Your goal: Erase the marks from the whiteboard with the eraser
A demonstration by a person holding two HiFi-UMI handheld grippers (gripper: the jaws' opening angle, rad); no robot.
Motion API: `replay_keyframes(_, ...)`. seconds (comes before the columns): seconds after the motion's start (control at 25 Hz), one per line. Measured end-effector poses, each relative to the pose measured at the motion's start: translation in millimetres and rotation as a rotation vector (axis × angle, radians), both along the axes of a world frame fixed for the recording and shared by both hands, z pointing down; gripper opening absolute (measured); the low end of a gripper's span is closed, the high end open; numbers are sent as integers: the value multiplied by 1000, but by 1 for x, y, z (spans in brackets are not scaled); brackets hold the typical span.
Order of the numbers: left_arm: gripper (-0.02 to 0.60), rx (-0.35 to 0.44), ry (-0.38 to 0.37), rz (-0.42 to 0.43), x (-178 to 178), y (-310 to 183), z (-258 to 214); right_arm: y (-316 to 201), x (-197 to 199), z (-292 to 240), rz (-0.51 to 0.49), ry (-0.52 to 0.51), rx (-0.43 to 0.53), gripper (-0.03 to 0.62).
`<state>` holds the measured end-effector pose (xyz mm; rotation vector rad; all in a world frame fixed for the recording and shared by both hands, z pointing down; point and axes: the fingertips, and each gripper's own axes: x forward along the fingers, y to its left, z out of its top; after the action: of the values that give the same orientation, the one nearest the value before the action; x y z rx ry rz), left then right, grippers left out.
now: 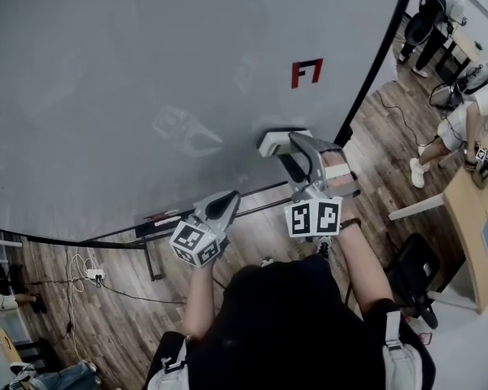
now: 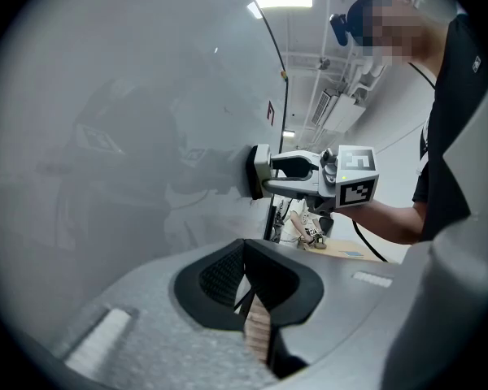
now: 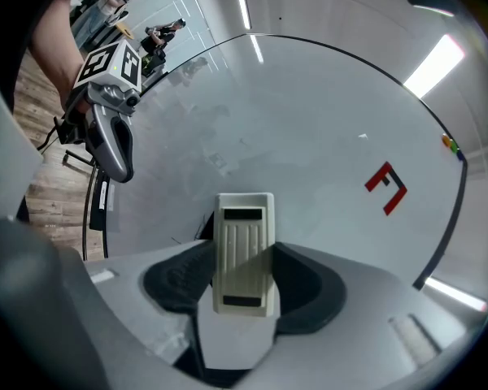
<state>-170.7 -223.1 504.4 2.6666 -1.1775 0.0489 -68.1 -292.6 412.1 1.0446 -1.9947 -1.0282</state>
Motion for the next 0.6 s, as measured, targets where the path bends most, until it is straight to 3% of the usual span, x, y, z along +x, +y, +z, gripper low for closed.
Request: replay_keyframes(0.6,11,15,3,62,50,-19,-8,-20,62,-28,57,-27,30,227)
